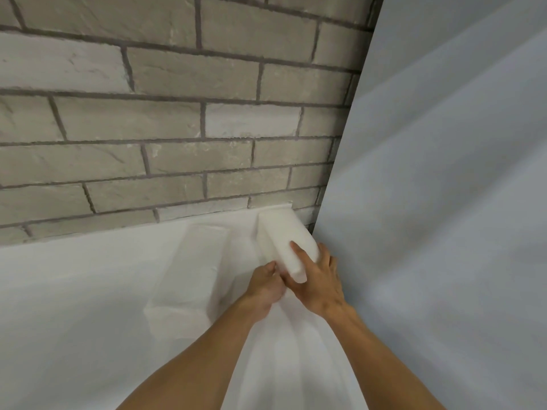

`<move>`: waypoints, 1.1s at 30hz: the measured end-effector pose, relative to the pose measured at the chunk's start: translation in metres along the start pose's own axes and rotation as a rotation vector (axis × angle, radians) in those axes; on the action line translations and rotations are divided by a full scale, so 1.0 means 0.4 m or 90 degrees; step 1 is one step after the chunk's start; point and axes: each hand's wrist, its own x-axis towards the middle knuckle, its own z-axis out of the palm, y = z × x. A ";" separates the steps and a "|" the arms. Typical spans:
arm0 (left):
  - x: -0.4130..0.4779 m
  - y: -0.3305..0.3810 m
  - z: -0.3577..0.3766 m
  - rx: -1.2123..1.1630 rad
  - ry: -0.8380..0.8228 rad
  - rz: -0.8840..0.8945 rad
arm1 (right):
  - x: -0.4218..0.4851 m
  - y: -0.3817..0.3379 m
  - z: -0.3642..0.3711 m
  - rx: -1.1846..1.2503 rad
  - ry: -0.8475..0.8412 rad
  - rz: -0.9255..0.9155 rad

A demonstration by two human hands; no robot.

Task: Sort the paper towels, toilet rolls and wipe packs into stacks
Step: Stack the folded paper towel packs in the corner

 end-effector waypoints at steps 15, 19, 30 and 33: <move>-0.065 0.115 -0.104 0.112 0.069 0.180 | -0.029 -0.079 -0.022 0.091 0.245 -0.063; -0.117 0.189 -0.209 0.105 0.144 0.272 | -0.089 -0.188 -0.006 0.349 0.158 -0.082; -0.113 0.052 -0.451 0.235 0.257 0.063 | -0.200 -0.362 0.164 0.564 -0.191 0.062; -0.105 0.015 -0.457 0.170 0.168 0.013 | -0.196 -0.367 0.174 0.573 -0.174 0.078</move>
